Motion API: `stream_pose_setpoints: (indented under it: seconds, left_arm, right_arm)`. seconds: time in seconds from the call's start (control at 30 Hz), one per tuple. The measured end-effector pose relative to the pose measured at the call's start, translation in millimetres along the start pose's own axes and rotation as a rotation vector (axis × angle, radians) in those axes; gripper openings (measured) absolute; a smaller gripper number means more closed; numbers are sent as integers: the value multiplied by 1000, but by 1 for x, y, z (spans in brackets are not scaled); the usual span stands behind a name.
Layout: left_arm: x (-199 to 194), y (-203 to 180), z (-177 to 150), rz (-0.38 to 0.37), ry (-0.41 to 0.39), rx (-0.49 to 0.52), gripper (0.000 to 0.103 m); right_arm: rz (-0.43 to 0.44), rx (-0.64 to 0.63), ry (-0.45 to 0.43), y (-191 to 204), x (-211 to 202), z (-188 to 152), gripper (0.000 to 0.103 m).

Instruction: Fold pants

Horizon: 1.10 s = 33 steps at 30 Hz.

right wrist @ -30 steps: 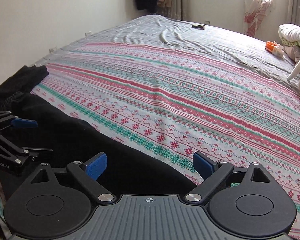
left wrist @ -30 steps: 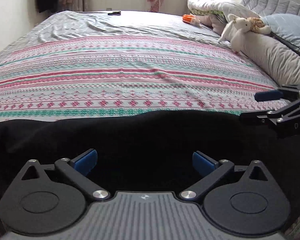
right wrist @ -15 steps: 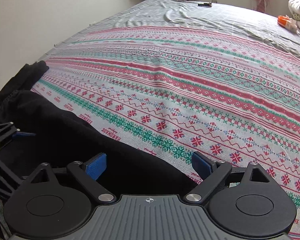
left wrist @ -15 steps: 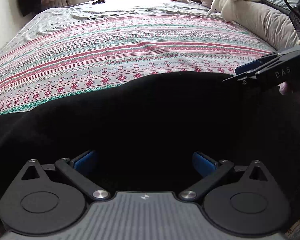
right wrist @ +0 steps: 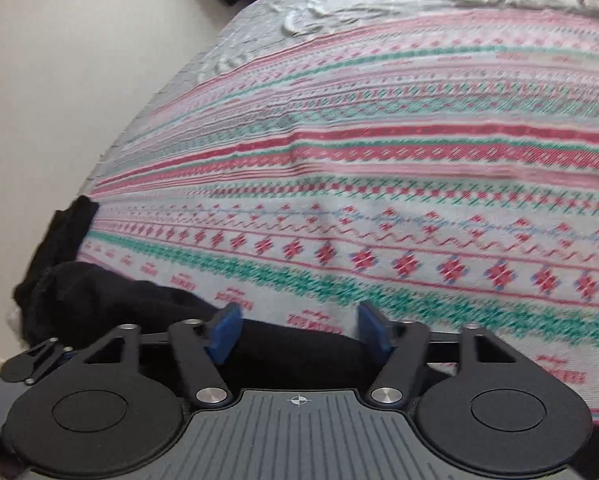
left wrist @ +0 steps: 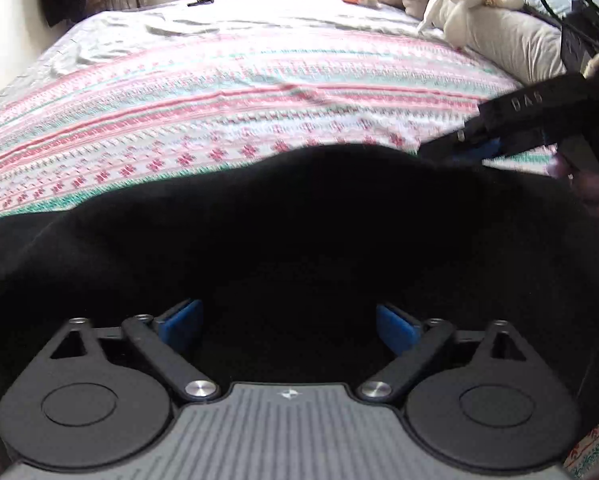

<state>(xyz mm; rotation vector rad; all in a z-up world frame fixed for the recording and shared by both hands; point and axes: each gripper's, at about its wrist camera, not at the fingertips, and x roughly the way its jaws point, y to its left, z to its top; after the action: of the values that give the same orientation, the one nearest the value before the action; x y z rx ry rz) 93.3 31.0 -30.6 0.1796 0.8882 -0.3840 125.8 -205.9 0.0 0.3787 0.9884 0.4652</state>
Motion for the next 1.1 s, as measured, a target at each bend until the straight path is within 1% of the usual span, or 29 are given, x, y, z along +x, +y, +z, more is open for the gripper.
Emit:
stream_pose_setpoints:
  seconds: [0.03,0.07,0.1,0.17,0.27,0.4,0.47,0.53,0.57,0.6,0.7,0.73,0.77,0.83,0.87,0.9,0.97,1.0,1.07,1.1]
  left_arm:
    - [-1,1,3,-5,-23,-4,103]
    - [-4,4,4,-17,-44,-11,101]
    - [-8,8,7,-29,-73,-26,98]
    - [-17,13,10,-41,-138,-44,97]
    - [-28,16,15,-51,-236,-35,96]
    - [-34,15,25,-73,-317,-10,96]
    - [-34,11,29,-78,-329,0,96]
    - [-30,5,32,-83,-307,15,96]
    - [-24,0,33,-80,-274,28,96]
    - [-17,-3,33,-66,-231,40,96]
    - [11,-9,16,6,-62,59,93]
    - [15,-6,9,10,-38,51,93]
    - [11,-5,4,12,-56,41,93]
    - [5,-7,-2,10,-59,66,93]
    - [4,-8,-5,5,-60,74,93]
    - [2,-8,-7,-2,-62,75,93]
    - [0,-8,-14,-10,-51,80,94]
    - [-2,-8,-16,-14,-54,77,94]
    - [-1,-8,-15,-27,-56,60,94]
    - [-2,-7,-13,-33,-58,56,94]
  right_arm:
    - [37,2,15,2,-1,-2,38]
    - [48,-21,21,7,-1,-4,37]
    - [39,-52,26,12,-3,-6,35]
    - [31,-99,35,22,-6,-11,35]
    - [41,-150,31,34,-15,-18,34]
    - [35,-225,42,48,-23,-31,34]
    - [30,-256,61,53,-23,-39,34]
    - [21,-280,88,56,-20,-48,34]
    - [15,-288,96,57,-19,-52,34]
    - [13,-291,101,57,-17,-55,34]
    - [14,-285,90,56,-19,-60,35]
    - [16,-281,90,55,-20,-61,35]
    - [18,-278,89,55,-22,-61,35]
    - [22,-266,77,54,-28,-61,36]
    - [23,-252,65,54,-32,-59,39]
    - [26,-235,50,53,-35,-57,47]
    - [38,-193,18,50,-40,-51,59]
    - [46,-162,11,49,-40,-47,61]
    - [51,-86,33,44,-31,-39,61]
    - [57,-48,58,42,-24,-36,63]
